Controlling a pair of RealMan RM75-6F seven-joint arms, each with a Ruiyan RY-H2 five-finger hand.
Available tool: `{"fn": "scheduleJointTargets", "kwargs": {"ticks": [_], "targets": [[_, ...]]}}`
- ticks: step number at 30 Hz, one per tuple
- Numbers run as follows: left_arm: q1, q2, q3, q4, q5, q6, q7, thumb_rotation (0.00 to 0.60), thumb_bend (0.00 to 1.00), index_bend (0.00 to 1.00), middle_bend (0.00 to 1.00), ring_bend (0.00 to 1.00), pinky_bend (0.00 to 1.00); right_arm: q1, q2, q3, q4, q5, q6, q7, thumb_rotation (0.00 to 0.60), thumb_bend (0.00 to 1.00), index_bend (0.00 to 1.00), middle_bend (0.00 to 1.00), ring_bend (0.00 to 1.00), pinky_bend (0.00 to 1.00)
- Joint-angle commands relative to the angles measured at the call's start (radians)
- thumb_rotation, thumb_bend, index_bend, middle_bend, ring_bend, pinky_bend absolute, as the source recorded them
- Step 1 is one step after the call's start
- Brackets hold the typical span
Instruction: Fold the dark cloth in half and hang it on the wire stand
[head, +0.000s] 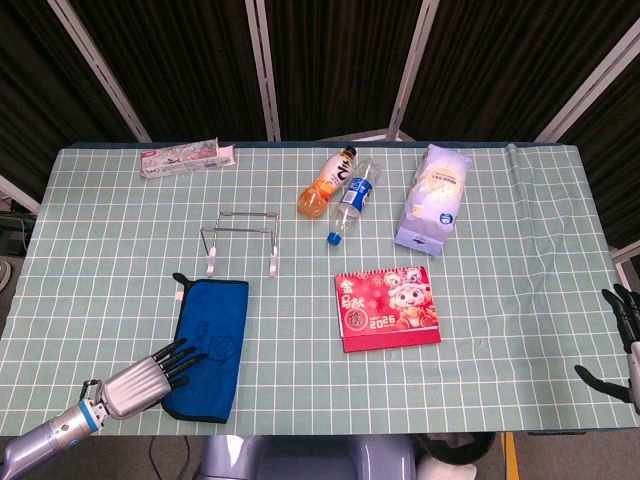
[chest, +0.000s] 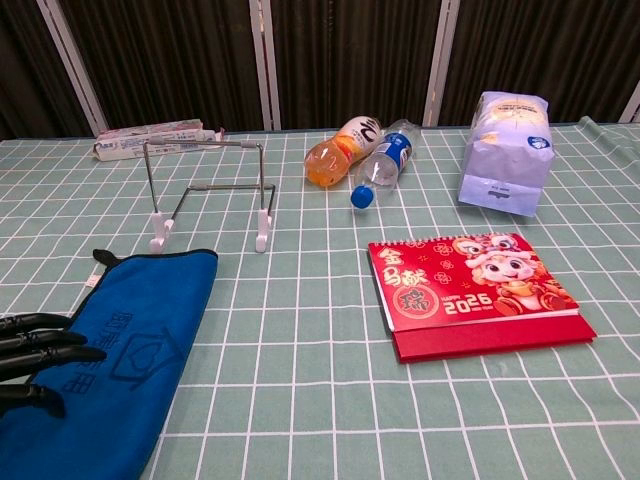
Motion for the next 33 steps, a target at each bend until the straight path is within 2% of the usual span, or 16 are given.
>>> {"fn": "scheduleJointTargets", "kwargs": {"ticks": [1, 6, 10, 11, 12, 13, 14, 15, 16, 17, 19, 21, 23, 26, 28, 33], "targets": [[0.004, 0.012, -0.005, -0.006, -0.007, 0.029, -0.039, 0.600, 0.07, 0.00, 0.00, 0.00, 0.00, 0.000, 0.000, -0.001, -0.001, 0.000, 0.000, -0.002, 0.600, 0.00, 0.01, 0.00, 0.00, 0.00], [0.003, 0.042, -0.037, -0.052, -0.036, 0.087, -0.110, 0.600, 0.07, 0.00, 0.00, 0.00, 0.00, 0.001, 0.000, -0.001, -0.003, -0.001, -0.002, -0.004, 0.600, 0.00, 0.01, 0.00, 0.00, 0.00], [-0.035, 0.113, -0.127, -0.213, -0.130, 0.049, -0.089, 0.600, 0.07, 0.00, 0.01, 0.00, 0.00, 0.004, -0.001, -0.002, -0.005, -0.002, -0.007, -0.008, 0.600, 0.00, 0.01, 0.00, 0.00, 0.00], [-0.046, 0.127, -0.144, -0.252, -0.149, 0.029, -0.070, 0.600, 0.07, 0.00, 0.04, 0.01, 0.00, 0.004, -0.001, -0.002, -0.005, -0.002, -0.008, -0.009, 0.600, 0.00, 0.01, 0.00, 0.00, 0.00], [-0.055, 0.142, -0.162, -0.290, -0.173, 0.007, -0.049, 0.600, 0.07, 0.00, 0.15, 0.07, 0.00, 0.005, -0.001, -0.002, -0.006, -0.002, -0.009, -0.010, 0.600, 0.00, 0.01, 0.00, 0.00, 0.00], [-0.066, 0.157, -0.184, -0.333, -0.204, -0.023, -0.022, 0.600, 0.07, 0.00, 0.31, 0.20, 0.05, 0.006, -0.002, -0.002, -0.006, -0.001, -0.010, -0.011, 0.600, 0.00, 0.01, 0.00, 0.00, 0.00], [-0.081, 0.180, -0.210, -0.396, -0.254, -0.076, 0.015, 0.600, 0.07, 0.00, 0.43, 0.31, 0.12, 0.006, -0.002, -0.002, -0.006, -0.001, -0.011, -0.012, 0.600, 0.00, 0.01, 0.00, 0.00, 0.00], [-0.098, 0.194, -0.236, -0.448, -0.298, -0.120, 0.037, 0.600, 0.07, 0.00, 0.58, 0.48, 0.26, 0.007, -0.003, -0.002, -0.005, 0.001, -0.013, -0.013, 0.600, 0.00, 0.01, 0.00, 0.00, 0.00], [-0.119, 0.208, -0.268, -0.503, -0.352, -0.172, 0.072, 0.600, 0.07, 0.00, 0.68, 0.60, 0.43, 0.008, -0.003, -0.001, -0.004, 0.002, -0.015, -0.013, 0.600, 0.00, 0.01, 0.00, 0.00, 0.00], [-0.133, 0.215, -0.291, -0.537, -0.395, -0.211, 0.101, 0.600, 0.07, 0.00, 0.73, 0.66, 0.54, 0.009, -0.003, -0.001, -0.004, 0.004, -0.016, -0.014, 0.600, 0.00, 0.01, 0.00, 0.00, 0.00], [-0.167, 0.224, -0.341, -0.605, -0.501, -0.301, 0.161, 0.600, 0.07, 0.00, 0.84, 0.81, 0.87, 0.010, -0.004, 0.000, -0.002, 0.009, -0.021, -0.014, 0.600, 0.00, 0.01, 0.00, 0.00, 0.00], [-0.198, 0.220, -0.382, -0.644, -0.596, -0.371, 0.202, 0.600, 0.07, 0.04, 0.90, 0.88, 0.99, 0.012, -0.006, 0.001, 0.000, 0.013, -0.025, -0.013, 0.600, 0.00, 0.01, 0.00, 0.00, 0.00], [-0.226, 0.210, -0.414, -0.660, -0.682, -0.427, 0.246, 0.600, 0.13, 0.11, 0.96, 0.94, 1.00, 0.014, -0.007, 0.003, 0.002, 0.017, -0.030, -0.014, 0.600, 0.00, 0.01, 0.00, 0.00, 0.00], [-0.277, 0.168, -0.451, -0.646, -0.832, -0.508, 0.334, 0.600, 0.28, 0.18, 0.98, 0.95, 1.00, 0.018, -0.008, 0.005, 0.006, 0.030, -0.041, -0.016, 0.600, 0.00, 0.01, 0.00, 0.00, 0.00], [-0.300, 0.127, -0.463, -0.619, -0.899, -0.527, 0.379, 0.600, 0.33, 0.22, 0.98, 0.96, 1.00, 0.020, -0.010, 0.006, 0.007, 0.036, -0.048, -0.019, 0.600, 0.00, 0.01, 0.00, 0.00, 0.00], [-0.344, 0.051, -0.470, -0.555, -0.984, -0.577, 0.414, 0.600, 0.35, 0.27, 0.98, 0.96, 1.00, 0.028, -0.012, 0.010, 0.010, 0.053, -0.067, -0.025, 0.600, 0.00, 0.01, 0.00, 0.00, 0.00]]}}
